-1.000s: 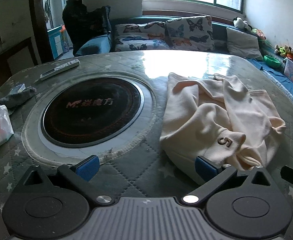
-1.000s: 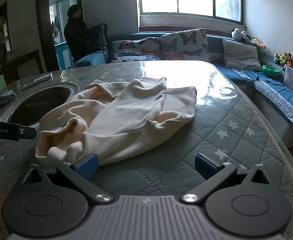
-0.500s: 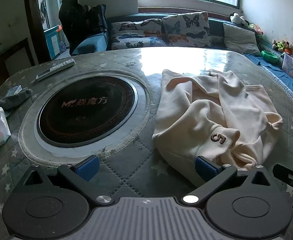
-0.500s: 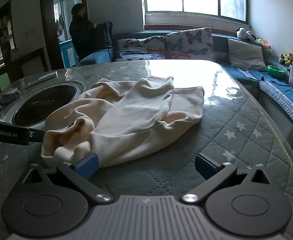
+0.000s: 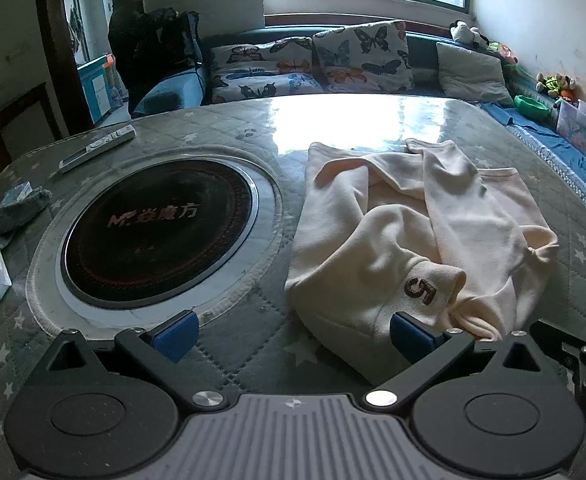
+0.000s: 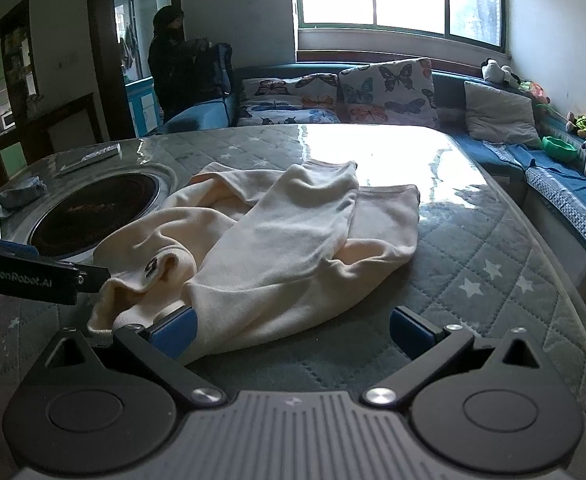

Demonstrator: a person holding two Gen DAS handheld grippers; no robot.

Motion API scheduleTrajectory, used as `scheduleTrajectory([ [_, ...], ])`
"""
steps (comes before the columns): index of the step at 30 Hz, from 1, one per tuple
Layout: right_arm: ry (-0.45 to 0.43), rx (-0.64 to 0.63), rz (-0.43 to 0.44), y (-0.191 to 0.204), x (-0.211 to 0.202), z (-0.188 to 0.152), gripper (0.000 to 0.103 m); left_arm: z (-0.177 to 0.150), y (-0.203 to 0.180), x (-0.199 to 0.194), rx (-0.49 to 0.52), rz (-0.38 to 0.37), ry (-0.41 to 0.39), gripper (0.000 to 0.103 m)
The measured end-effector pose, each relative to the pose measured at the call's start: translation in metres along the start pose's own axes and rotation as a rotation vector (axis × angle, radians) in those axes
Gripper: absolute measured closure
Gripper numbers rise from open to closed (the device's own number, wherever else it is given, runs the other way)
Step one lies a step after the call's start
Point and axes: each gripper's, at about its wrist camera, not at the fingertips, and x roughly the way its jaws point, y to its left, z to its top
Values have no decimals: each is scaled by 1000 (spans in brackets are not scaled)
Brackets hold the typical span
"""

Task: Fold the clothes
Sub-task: 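Move both grippers toward the crumpled cream sweatshirt on the table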

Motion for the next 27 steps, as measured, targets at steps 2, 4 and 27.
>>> scheduleTrajectory([
  [2, 1, 2, 1, 0, 1, 1, 0, 1, -1, 1, 1, -1, 2, 0],
  [4, 2, 4, 2, -1, 2, 2, 0, 2, -1, 3, 3, -2, 3, 0],
  [27, 8, -23, 12, -9, 25, 36, 1, 42, 2, 23, 75, 10, -47, 0],
])
